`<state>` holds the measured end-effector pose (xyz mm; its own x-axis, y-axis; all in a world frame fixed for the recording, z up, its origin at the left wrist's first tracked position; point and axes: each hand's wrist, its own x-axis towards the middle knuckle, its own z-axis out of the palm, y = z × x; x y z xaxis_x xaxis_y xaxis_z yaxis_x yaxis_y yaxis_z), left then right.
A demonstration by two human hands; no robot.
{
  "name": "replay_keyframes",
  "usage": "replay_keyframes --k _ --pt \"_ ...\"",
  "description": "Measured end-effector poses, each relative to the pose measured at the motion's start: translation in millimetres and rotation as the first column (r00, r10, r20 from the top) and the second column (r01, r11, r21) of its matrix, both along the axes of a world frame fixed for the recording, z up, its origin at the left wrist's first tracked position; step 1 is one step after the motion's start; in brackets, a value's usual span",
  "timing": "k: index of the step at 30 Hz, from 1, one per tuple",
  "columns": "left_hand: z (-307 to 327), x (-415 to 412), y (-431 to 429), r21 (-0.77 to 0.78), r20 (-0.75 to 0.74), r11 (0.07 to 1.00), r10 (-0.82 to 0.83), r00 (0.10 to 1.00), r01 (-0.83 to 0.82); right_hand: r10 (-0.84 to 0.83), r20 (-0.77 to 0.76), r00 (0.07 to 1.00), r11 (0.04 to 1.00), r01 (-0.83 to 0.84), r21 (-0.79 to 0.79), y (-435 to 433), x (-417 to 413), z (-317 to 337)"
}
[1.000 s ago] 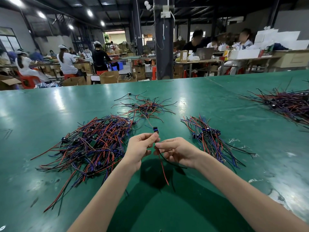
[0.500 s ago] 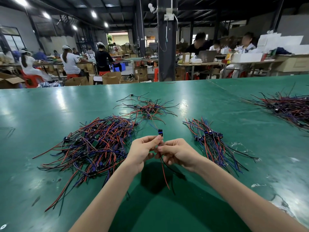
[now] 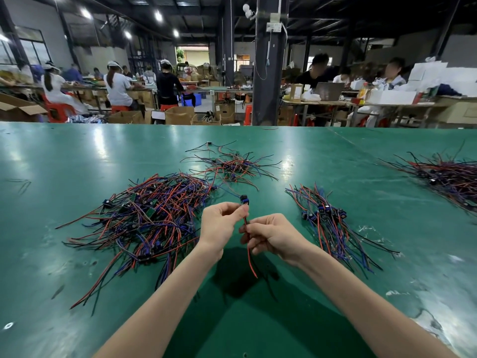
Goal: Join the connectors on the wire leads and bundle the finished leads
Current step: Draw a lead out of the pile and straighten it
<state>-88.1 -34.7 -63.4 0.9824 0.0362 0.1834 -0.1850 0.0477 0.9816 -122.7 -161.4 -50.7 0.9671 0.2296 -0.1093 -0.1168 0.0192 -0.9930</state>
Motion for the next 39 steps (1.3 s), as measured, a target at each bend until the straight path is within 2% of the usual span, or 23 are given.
replay_keyframes --k 14,19,39 --pt "3 3 6 0.029 0.111 0.992 0.119 0.987 -0.123 0.024 0.029 0.999 0.997 -0.022 -0.073 -1 0 2" --pt "5 11 15 -0.015 0.072 0.976 0.219 0.973 -0.218 0.058 -0.003 0.998 0.988 -0.057 -0.142 1 -2 -3" --pt "6 12 18 -0.004 0.084 0.965 0.263 0.961 -0.263 0.021 -0.005 1.0 0.961 -0.021 -0.276 8 -3 -4"
